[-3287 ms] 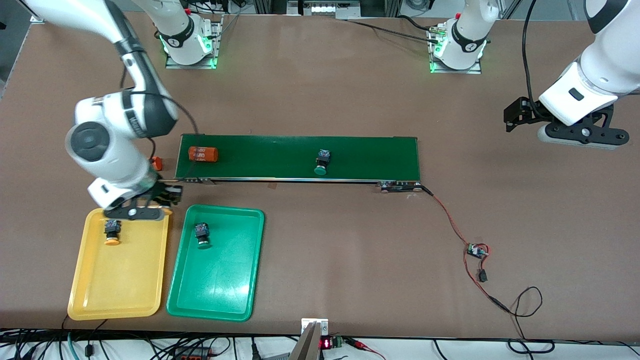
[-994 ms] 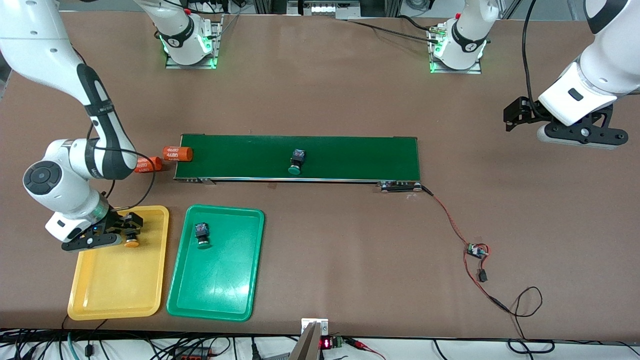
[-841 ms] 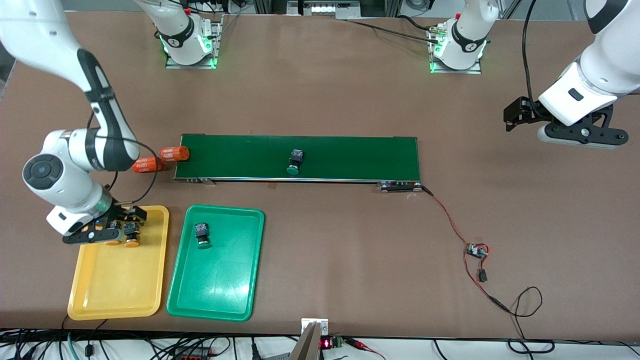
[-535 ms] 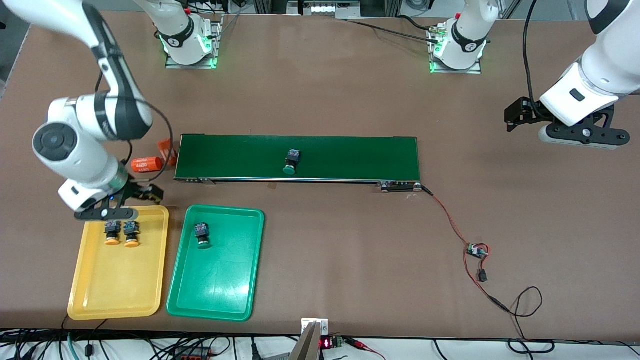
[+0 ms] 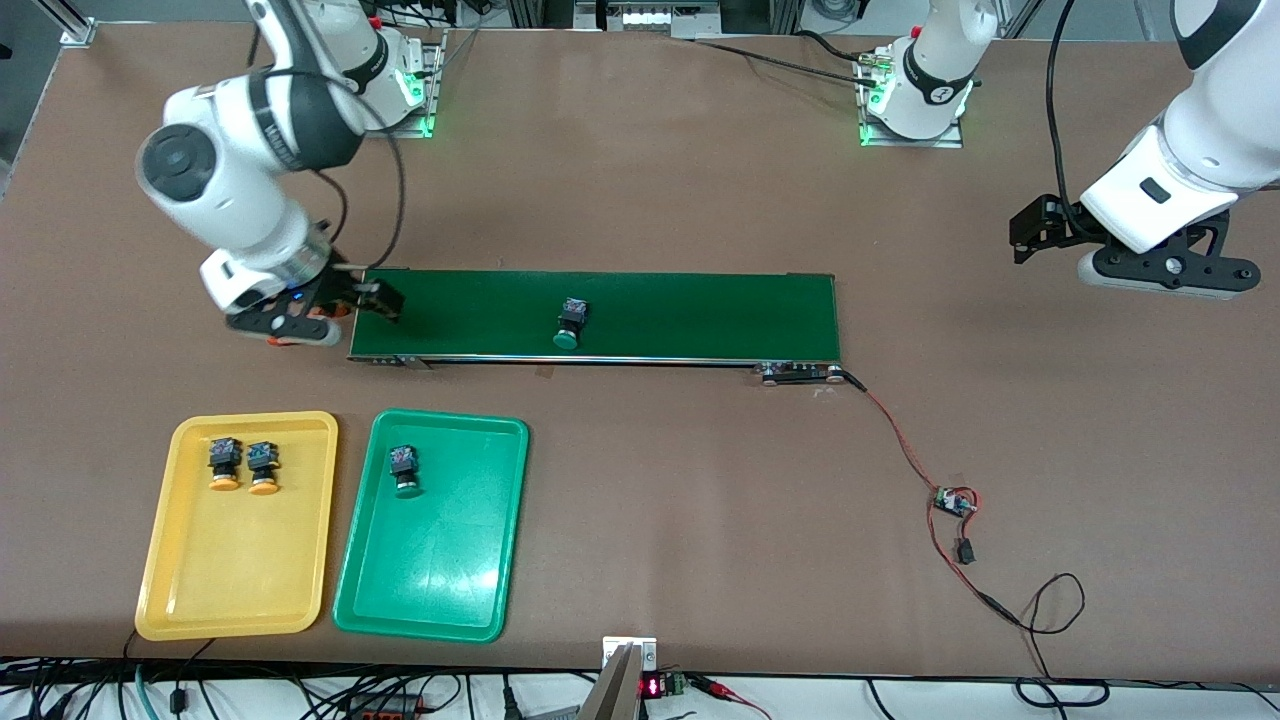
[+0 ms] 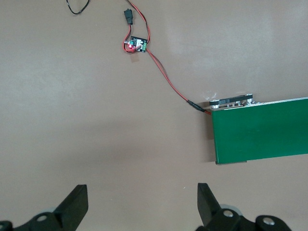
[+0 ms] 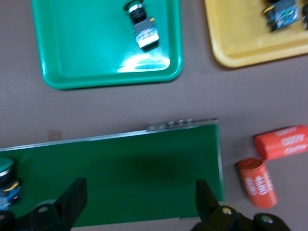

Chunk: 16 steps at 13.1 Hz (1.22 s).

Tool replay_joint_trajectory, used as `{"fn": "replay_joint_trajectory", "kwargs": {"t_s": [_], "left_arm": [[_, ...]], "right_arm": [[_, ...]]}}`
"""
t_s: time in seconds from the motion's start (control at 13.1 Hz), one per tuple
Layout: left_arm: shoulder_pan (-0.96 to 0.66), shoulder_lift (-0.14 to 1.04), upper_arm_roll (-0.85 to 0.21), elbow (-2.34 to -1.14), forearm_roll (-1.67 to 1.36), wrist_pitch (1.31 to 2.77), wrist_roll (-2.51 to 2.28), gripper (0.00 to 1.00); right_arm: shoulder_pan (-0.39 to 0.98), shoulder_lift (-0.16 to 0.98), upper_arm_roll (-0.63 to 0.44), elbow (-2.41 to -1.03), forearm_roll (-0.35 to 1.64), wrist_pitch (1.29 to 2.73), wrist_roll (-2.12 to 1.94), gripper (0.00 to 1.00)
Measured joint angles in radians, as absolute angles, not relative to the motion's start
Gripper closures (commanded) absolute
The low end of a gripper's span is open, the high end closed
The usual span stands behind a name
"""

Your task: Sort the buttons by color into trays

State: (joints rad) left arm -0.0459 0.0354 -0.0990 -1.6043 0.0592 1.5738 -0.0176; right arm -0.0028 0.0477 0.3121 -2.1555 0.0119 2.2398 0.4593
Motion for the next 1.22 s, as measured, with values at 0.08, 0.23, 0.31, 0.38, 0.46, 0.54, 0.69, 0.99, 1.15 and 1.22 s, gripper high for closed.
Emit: {"fn": "replay_joint_trajectory", "kwargs": {"t_s": [0.08,0.23,0.31,0.38,0.46,0.54,0.69,0.99,1.15,1.22], "left_arm": [[-0.044,0.035,-0.098,-1.604,0.059,1.574,-0.017,0.00],[-0.040,0.035,-0.097,-1.604,0.059,1.574,-0.017,0.00],[-0.040,0.036,-0.097,-1.604,0.059,1.574,-0.017,0.00],[-0.040,0.036,-0.097,-1.604,0.059,1.574,-0.017,0.00],[-0.040,0.036,-0.097,-1.604,0.059,1.574,-0.017,0.00],[-0.040,0.036,-0.097,-1.604,0.059,1.574,-0.017,0.00],[-0.040,0.036,-0.098,-1.604,0.059,1.574,-0.016,0.00],[-0.040,0.036,-0.099,-1.604,0.059,1.574,-0.016,0.00],[-0.040,0.036,-0.099,-1.604,0.059,1.574,-0.016,0.00],[-0.040,0.036,-0.099,-1.604,0.059,1.574,-0.016,0.00]], "right_arm": [[0.006,0.032,0.357,-2.186,0.013,2.268,0.529,0.00],[0.019,0.017,0.461,-2.228,0.013,2.311,0.697,0.00],[0.021,0.015,0.489,-2.240,0.013,2.331,0.746,0.00],[0.026,0.015,0.503,-2.252,0.013,2.350,0.790,0.00],[0.033,0.016,0.508,-2.262,0.013,2.363,0.829,0.00],[0.041,0.018,0.509,-2.270,0.013,2.371,0.854,0.00],[0.047,0.027,0.509,-2.277,0.013,2.377,0.858,0.00],[0.070,0.081,0.510,-2.278,0.013,2.473,0.855,0.00],[0.077,0.107,0.510,-2.278,-0.002,2.491,0.855,0.00],[0.081,0.117,0.510,-2.278,-0.022,2.492,0.858,0.00]]}}
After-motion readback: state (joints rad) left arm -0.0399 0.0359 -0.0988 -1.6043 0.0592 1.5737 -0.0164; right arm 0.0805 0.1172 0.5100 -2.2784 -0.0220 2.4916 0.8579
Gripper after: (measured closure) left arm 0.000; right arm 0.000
